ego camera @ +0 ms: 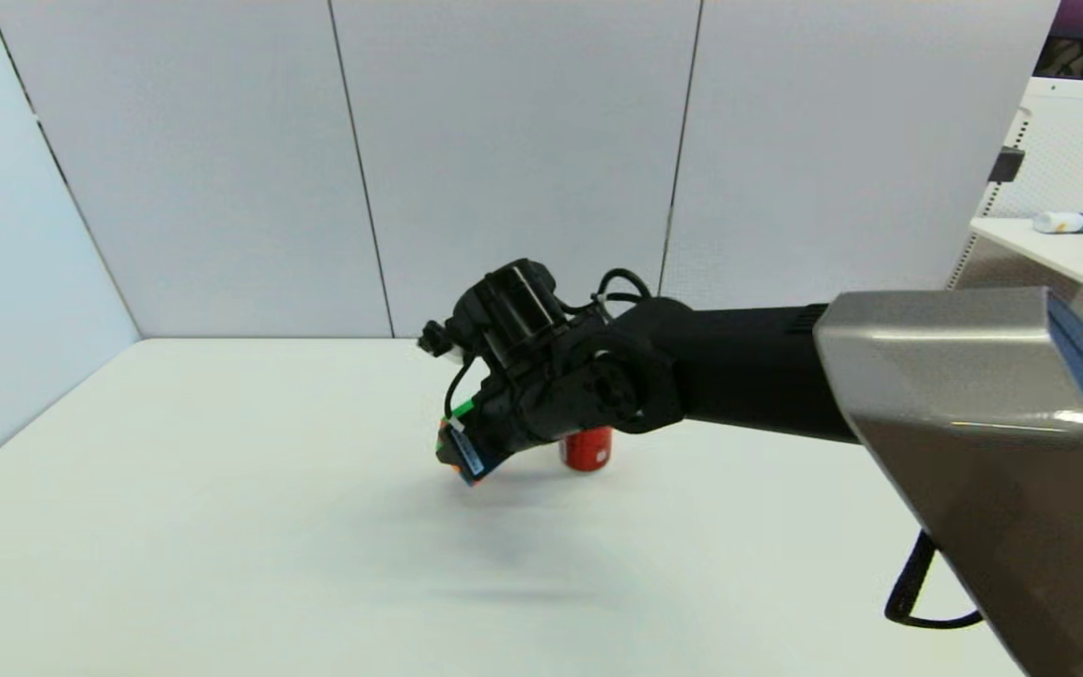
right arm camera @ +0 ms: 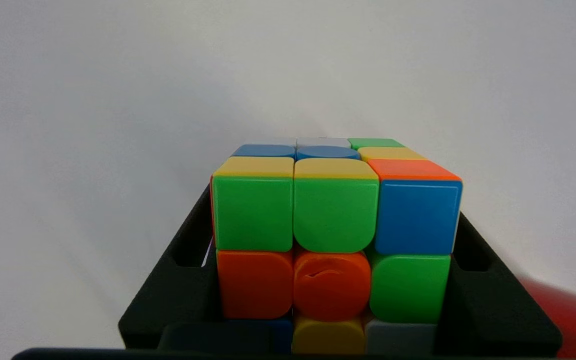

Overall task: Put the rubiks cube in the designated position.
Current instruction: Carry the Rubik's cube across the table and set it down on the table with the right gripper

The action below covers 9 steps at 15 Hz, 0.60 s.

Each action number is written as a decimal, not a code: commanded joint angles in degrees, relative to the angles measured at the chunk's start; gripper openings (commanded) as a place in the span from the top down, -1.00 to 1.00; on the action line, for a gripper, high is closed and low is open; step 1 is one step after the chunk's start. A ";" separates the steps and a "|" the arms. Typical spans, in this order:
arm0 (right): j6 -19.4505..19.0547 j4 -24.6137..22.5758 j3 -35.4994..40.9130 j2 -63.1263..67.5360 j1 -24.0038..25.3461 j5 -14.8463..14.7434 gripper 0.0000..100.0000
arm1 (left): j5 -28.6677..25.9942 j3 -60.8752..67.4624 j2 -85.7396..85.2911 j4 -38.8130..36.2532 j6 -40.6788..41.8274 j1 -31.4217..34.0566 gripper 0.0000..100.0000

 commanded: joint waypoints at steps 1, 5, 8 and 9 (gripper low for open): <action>-2.28 -2.49 0.01 2.65 -0.79 -0.60 1.00 | 0.00 0.05 -0.01 0.00 0.01 0.05 -1.00; -2.72 -2.40 0.10 2.65 -1.14 -0.77 1.00 | 0.00 -0.04 -0.01 0.00 0.01 0.05 -1.00; -2.72 -2.58 0.01 2.74 -1.32 -0.77 1.00 | 0.00 0.05 -0.01 0.00 0.01 0.05 -1.00; -2.72 -2.58 0.10 2.91 -1.49 -0.77 1.00 | 0.00 0.05 -0.01 0.00 0.01 0.05 -1.00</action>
